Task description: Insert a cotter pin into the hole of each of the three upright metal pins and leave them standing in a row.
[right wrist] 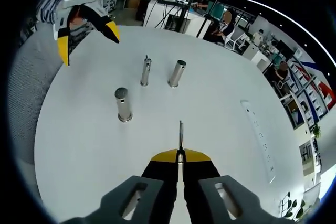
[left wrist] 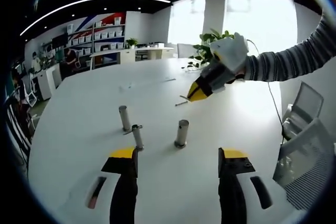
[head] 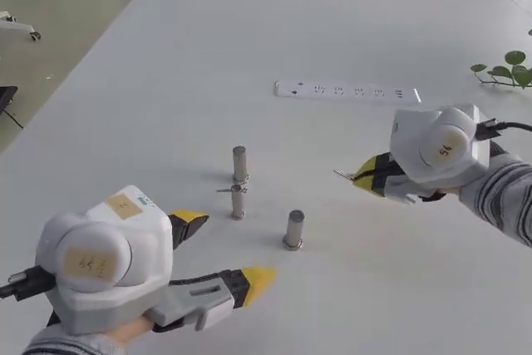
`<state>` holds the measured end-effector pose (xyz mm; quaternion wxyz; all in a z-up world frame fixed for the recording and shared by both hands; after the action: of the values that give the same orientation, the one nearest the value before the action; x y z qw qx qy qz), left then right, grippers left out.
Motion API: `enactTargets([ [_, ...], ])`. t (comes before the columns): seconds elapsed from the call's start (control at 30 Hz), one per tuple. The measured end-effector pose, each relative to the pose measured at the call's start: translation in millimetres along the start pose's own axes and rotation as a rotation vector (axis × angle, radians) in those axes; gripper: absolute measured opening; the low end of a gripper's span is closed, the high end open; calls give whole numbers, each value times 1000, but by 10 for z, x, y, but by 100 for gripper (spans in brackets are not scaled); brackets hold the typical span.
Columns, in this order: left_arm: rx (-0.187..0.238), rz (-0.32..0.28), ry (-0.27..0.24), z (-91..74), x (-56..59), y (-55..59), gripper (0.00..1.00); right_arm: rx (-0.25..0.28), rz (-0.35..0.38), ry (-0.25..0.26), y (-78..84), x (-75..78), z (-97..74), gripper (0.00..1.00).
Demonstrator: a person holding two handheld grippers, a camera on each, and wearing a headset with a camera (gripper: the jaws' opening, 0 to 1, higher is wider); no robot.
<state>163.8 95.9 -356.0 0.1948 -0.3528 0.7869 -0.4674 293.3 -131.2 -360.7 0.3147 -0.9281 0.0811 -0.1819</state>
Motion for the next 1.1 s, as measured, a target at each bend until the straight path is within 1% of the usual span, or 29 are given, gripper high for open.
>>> enactTargets([
  [0.03, 1, -2, 2, 14, 3, -16, 57, 14, -15, 0, -27, -26, -8, 0],
  [0.07, 0, -2, 5, 38, 7, -40, 56, 40, -26, -2, -62, -54, -17, 0],
  [0.1, -9, -2, 8, 52, 10, -52, 53, 52, -17, -11, -72, -84, -24, 0],
  [0.13, -28, -7, 13, 63, 15, -61, 51, 56, -24, -9, -86, -104, -29, 0],
  [0.17, -33, -1, 23, 80, 25, -83, 49, 67, -40, -6, -110, -135, -32, 0],
  [0.27, -26, -4, 39, 115, 34, -142, 47, 91, -65, -18, -179, -237, -52, 0],
  [0.33, -22, -13, 46, 134, 33, -171, 44, 106, -96, -22, -224, -300, -61, 0],
  [0.47, -20, -39, 52, 179, 21, -228, 39, 127, -131, -33, -298, -403, -82, 0],
  [0.53, -15, -81, 65, 194, 23, -253, 35, 140, -158, -39, -339, -453, -99, 0],
  [0.57, -10, -115, 70, 203, 25, -262, 34, 143, -173, -37, -360, -482, -112, 0],
  [0.63, -3, -140, 75, 217, 11, -269, 33, 151, -205, -44, -401, -532, -134, 0],
  [0.67, -1, -163, 77, 220, 17, -274, 32, 156, -216, -42, -419, -547, -143, 0],
  [0.7, -2, -207, 81, 225, 24, -273, 31, 158, -232, -46, -443, -578, -159, 0],
  [0.77, 0, -246, 93, 234, 25, -271, 28, 166, -253, -45, -477, -617, -175, 0],
  [0.83, 9, -259, 100, 235, 27, -278, 26, 170, -273, -50, -507, -657, -188, 0],
  [0.9, 30, -293, 113, 234, 49, -295, 24, 175, -298, -51, -540, -714, -198, 0],
  [0.93, 32, -306, 118, 235, 49, -298, 23, 176, -304, -54, -547, -732, -199, 0],
  [1.03, 33, -315, 138, 232, 78, -299, 17, 183, -324, -62, -568, -799, -202, 0],
  [1.1, 27, -319, 142, 232, 93, -290, 17, 181, -337, -64, -573, -830, -201, 0],
])
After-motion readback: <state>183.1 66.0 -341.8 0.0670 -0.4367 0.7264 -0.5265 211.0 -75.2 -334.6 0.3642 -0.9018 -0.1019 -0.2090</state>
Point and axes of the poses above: the centre of the closed fingertips' face, and the gripper's own axes: z roughly forward along the fingers, x roughly to its right, y roughly out of its underside, the point moved 9 cm from there along -z, roughly backward along the fingers, and after that the axes turned 5 degrees about z, right-handed, at the moved point
